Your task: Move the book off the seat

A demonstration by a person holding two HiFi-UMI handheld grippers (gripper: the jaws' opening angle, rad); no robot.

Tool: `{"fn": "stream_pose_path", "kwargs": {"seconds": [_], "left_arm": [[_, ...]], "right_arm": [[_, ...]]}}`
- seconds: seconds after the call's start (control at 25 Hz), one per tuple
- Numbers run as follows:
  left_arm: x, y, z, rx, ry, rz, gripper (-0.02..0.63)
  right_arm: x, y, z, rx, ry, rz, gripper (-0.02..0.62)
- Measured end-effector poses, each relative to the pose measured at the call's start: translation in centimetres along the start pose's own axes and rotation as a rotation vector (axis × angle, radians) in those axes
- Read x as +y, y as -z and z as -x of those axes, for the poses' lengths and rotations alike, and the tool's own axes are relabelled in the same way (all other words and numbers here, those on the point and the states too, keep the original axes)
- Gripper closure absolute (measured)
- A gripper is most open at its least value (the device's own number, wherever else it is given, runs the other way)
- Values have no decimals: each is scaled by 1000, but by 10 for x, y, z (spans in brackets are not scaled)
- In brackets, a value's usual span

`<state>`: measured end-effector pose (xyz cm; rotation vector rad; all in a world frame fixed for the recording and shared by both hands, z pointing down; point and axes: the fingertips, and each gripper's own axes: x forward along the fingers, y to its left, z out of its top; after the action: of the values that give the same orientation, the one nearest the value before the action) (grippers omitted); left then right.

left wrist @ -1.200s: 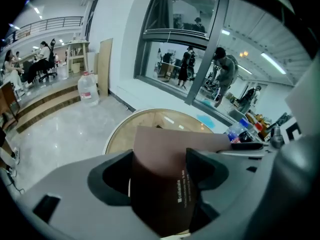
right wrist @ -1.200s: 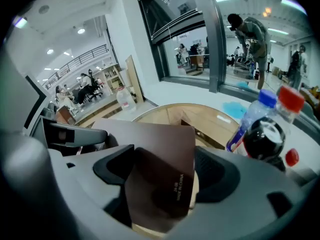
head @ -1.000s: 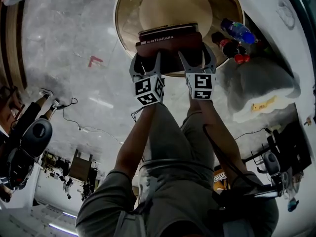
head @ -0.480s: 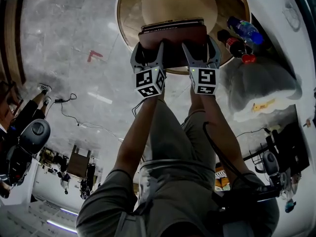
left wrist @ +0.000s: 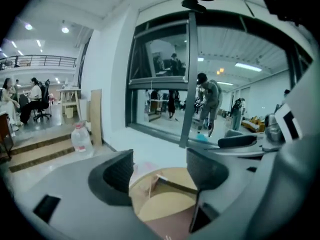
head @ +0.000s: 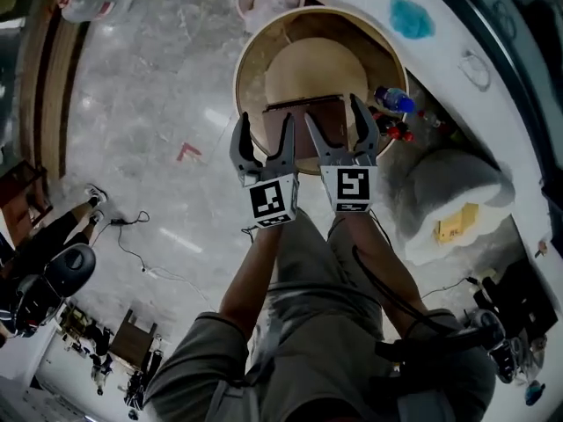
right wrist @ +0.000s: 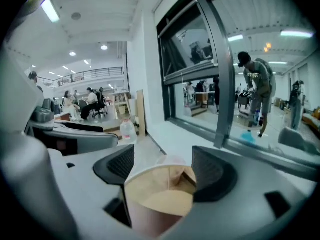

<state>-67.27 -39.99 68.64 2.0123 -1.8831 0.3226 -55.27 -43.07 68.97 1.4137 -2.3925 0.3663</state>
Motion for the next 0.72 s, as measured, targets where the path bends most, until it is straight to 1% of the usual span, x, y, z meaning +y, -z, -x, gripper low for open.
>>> {"fn": "stream_pose_path", "kwargs": {"seconds": [0.16,0.24,0.36,0.52,0.6,0.72], "left_arm": [[1,-116,11,-172,19,-38,278],[1,-167,33,-219,26,-53,278],[-5,-234,78,-296,29,-69,278],[-12,-332,106,-476,37,-102,278],[-9,-360,128,-507,41,-106,278],[-4,-368,163,-495,37,-79,278]], "right_arm": [[-7,-111,7,-145,-10,35,229],[-3,-158,24,-169,-17,35,229],[7,-219,63,-213,-37,58,229],[1,-311,93,-363,-34,107,229],[7,-341,116,-402,-30,99,229],[12,-357,154,-415,-23,103,229]]}}
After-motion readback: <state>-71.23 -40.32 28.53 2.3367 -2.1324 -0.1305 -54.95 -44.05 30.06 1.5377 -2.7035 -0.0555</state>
